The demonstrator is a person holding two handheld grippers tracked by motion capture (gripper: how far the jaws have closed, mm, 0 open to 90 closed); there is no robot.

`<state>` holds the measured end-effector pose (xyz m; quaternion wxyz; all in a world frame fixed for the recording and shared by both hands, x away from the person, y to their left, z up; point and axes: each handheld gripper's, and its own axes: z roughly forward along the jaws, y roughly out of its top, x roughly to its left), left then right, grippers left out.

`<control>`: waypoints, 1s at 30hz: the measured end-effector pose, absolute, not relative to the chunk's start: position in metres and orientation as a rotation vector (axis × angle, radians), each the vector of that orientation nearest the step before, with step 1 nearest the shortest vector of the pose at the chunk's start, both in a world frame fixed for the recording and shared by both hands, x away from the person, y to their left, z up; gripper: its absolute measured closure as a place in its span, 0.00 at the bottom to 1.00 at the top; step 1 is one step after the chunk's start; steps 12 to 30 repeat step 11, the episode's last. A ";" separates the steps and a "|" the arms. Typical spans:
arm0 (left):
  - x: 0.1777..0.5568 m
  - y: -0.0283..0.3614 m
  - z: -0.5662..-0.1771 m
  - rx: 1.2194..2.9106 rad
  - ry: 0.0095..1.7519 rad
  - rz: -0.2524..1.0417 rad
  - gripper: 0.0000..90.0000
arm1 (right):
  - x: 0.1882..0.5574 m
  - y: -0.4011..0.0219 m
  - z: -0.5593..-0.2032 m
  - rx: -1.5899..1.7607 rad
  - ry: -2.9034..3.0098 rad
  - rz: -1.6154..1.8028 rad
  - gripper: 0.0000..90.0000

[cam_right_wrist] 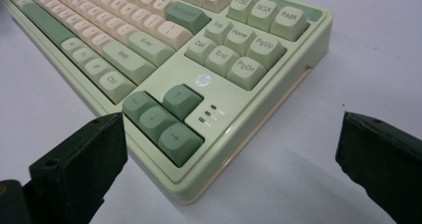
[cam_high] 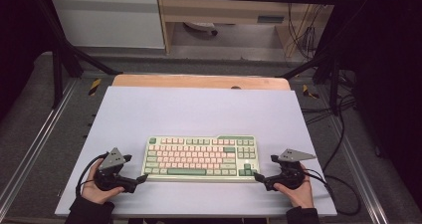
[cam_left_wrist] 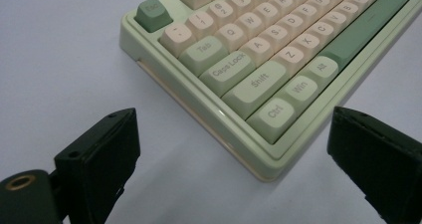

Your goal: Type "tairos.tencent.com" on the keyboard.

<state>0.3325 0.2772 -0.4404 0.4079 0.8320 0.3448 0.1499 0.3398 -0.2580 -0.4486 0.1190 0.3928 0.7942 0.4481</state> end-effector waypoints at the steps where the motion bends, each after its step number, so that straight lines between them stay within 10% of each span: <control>1: 0.332 0.278 -0.440 2.092 0.869 0.373 0.07 | 0.339 -0.259 -0.449 1.157 2.327 1.301 0.00; 30: 0.331 0.281 -0.444 2.100 0.871 0.379 0.07 | 0.337 -0.262 -0.450 1.168 2.312 1.299 0.00</control>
